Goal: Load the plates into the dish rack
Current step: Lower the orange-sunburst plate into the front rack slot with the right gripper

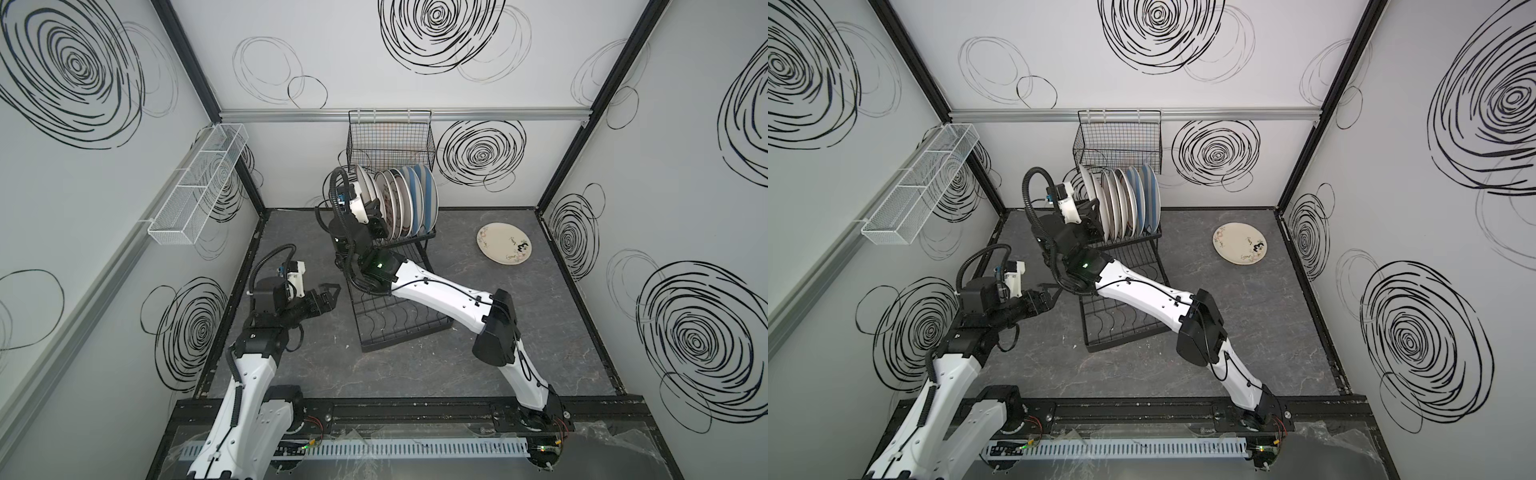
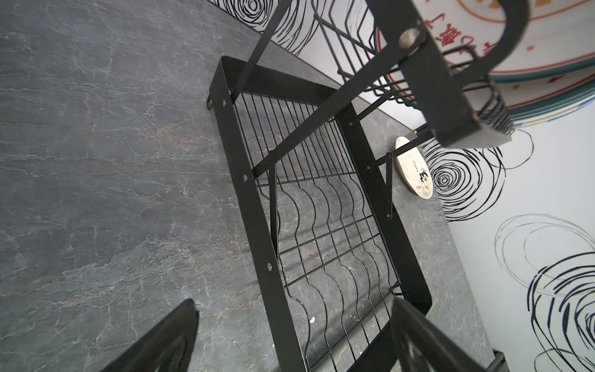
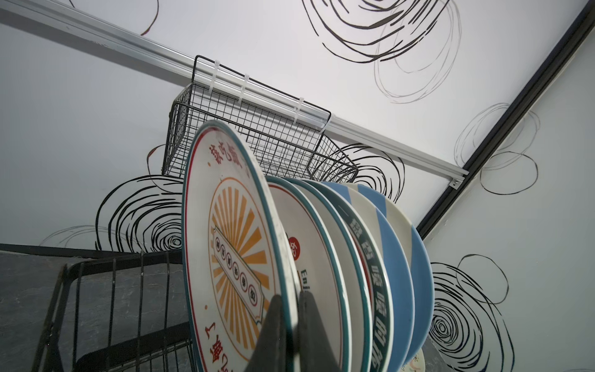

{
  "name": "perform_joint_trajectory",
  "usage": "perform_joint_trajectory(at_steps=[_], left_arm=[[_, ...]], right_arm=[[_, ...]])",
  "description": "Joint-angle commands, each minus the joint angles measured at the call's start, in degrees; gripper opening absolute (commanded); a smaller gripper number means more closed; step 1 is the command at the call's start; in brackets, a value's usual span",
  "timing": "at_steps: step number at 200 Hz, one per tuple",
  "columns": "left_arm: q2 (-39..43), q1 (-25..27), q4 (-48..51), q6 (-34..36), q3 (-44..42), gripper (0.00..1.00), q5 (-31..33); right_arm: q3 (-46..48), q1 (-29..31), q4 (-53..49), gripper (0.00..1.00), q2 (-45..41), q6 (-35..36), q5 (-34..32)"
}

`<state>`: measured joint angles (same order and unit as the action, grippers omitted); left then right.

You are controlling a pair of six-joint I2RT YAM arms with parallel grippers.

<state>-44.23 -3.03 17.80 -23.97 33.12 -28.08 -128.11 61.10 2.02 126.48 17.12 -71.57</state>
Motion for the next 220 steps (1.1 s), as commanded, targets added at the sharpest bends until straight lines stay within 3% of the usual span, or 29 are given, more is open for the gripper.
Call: perform_joint_trajectory(at_steps=[1,58,102,184,220], left_arm=[[0.62,0.21,-2.52,0.92,-0.41,0.96,-0.31],[0.55,0.21,-2.56,0.94,-0.52,0.96,-0.23],[0.64,0.21,-2.51,0.93,-0.52,0.96,-0.14],[0.72,0.61,-2.6,0.9,-0.58,0.96,-0.01],[1.01,1.0,-2.34,0.87,-0.6,0.96,0.28]], right_arm=[[-2.23,-0.46,-1.18,0.0,-0.54,-2.91,-1.23],[-3.69,-1.41,-10.7,0.0,-0.44,-14.47,2.82],[-5.3,-1.68,-13.48,0.0,0.36,-15.92,3.01],[-5.39,-2.19,-23.96,0.0,0.0,-24.88,3.46],[-5.39,-1.64,-24.8,0.04,-0.15,-25.29,3.1]])
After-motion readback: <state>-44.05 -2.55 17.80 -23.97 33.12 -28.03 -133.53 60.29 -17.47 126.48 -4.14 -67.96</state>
